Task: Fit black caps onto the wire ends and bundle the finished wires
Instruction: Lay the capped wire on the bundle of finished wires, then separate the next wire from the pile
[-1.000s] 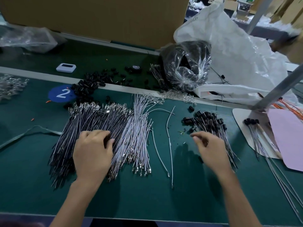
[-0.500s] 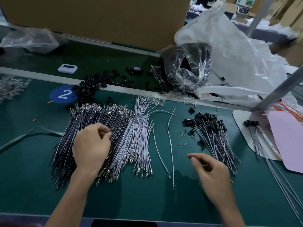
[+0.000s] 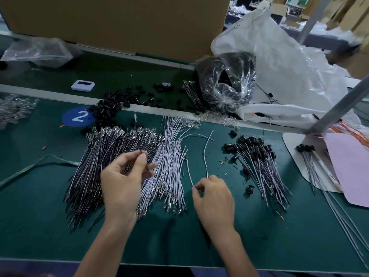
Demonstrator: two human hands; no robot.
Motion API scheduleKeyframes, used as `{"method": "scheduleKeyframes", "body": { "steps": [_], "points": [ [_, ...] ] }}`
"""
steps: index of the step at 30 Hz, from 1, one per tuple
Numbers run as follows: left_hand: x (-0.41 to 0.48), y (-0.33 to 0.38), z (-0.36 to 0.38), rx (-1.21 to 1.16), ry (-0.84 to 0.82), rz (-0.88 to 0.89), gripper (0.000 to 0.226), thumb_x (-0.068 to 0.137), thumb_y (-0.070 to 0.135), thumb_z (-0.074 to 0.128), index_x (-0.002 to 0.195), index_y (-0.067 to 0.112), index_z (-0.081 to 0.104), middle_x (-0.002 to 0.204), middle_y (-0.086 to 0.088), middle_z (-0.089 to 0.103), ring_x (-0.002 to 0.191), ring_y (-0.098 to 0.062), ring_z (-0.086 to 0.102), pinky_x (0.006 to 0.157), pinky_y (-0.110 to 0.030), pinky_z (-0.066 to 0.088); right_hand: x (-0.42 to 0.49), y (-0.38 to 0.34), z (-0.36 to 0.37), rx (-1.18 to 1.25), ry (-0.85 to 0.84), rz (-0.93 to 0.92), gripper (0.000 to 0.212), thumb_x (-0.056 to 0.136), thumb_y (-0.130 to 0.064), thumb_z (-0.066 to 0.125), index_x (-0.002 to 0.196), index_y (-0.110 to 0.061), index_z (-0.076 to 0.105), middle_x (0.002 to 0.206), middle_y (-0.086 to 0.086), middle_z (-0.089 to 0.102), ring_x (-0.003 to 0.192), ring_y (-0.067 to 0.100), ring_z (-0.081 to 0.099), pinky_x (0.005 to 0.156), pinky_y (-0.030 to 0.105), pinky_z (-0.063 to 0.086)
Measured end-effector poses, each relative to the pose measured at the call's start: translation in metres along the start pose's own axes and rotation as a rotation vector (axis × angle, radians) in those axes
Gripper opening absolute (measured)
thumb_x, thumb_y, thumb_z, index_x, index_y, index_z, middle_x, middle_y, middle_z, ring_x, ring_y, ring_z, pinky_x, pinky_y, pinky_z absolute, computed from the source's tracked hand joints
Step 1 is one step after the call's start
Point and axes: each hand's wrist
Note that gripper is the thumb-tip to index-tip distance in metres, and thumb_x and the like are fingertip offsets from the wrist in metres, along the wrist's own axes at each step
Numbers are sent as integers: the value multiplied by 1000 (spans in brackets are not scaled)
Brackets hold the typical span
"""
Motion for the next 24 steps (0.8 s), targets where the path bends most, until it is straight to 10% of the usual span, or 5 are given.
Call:
{"method": "scheduleKeyframes", "body": {
  "steps": [11, 24],
  "points": [
    [-24, -16, 24, 8, -266, -240, 7, 85, -1, 67, 84, 4, 72, 75, -13, 73, 65, -19, 71, 55, -26, 58, -2, 4, -14, 886, 72, 115, 11, 93, -13, 64, 91, -23, 64, 71, -6, 72, 51, 0, 53, 55, 11, 38],
    [-36, -20, 33, -182, -269, -368, 11, 69, 12, 72, 78, 10, 78, 72, -7, 72, 65, -11, 69, 51, -20, 53, -22, 0, -17, 876, 84, 10, 13, 87, -11, 71, 80, -21, 73, 73, -10, 73, 70, 8, 69, 65, 16, 51]
  ]
}}
Point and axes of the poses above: each hand's wrist, its own x-axis towards the middle knuckle, its own z-axis out of the palm, y = z × x
